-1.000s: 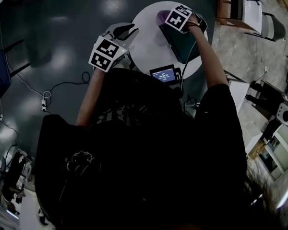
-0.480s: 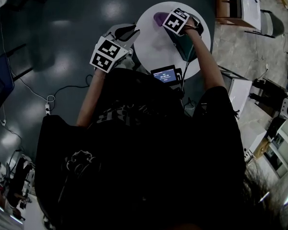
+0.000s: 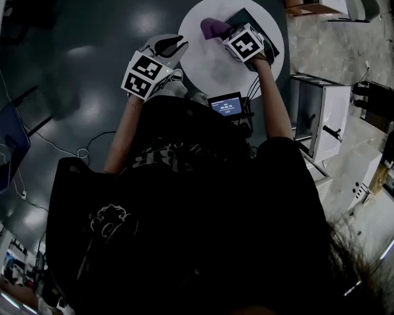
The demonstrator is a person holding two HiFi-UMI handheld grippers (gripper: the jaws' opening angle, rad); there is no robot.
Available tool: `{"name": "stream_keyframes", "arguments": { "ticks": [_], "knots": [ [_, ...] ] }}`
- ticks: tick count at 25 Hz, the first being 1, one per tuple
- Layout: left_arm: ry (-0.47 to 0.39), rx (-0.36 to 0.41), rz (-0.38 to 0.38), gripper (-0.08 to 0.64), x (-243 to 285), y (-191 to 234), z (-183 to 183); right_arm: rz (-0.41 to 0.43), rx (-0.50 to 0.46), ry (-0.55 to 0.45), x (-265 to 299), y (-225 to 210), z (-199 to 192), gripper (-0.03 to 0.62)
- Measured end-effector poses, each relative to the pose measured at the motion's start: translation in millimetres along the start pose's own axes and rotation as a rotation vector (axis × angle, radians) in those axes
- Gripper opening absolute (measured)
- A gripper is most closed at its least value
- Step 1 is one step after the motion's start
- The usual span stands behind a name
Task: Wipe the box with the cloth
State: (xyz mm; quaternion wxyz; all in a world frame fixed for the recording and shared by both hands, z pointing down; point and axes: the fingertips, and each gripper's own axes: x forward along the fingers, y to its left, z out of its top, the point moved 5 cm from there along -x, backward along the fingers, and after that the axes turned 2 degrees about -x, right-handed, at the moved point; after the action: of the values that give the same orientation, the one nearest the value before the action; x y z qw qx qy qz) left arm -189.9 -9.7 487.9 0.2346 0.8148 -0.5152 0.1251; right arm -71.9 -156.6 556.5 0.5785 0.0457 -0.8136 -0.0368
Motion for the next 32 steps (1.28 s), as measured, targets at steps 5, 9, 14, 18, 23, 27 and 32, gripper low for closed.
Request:
{"name": "stream_keyframes", "arguments": {
  "ticks": [5,9,14,18,23,27,32],
  "knots": [
    [0.019,0.071,-0.107,0.080,28,-32,17,-0.057,0.211,-0.091,-45,13,-40,0.117],
    [0.031,0.125,-0.184,0.080,48,-66,27,-0.118,0.332,-0.140,-84,32,-78,0.117],
    [0.030,0.184,-0.254,0.080,60,-124,28,-0.179,0.453,-0.193,-125,70,-133,0.117],
    [0.028,0.207,-0.274,0.080,51,-169,16,-0.230,0.507,-0.220,-150,111,-170,0.117],
    [0.018,0.182,-0.277,0.080,33,-235,-9,-0.265,0.561,-0.286,-180,170,-220,0.117],
    [0.013,0.185,-0.270,0.080,9,-289,-30,-0.281,0.585,-0.323,-202,215,-255,0.117],
    [0.034,0.181,-0.263,0.080,-14,-342,-55,-0.264,0.616,-0.371,-221,255,-285,0.117]
  ]
}}
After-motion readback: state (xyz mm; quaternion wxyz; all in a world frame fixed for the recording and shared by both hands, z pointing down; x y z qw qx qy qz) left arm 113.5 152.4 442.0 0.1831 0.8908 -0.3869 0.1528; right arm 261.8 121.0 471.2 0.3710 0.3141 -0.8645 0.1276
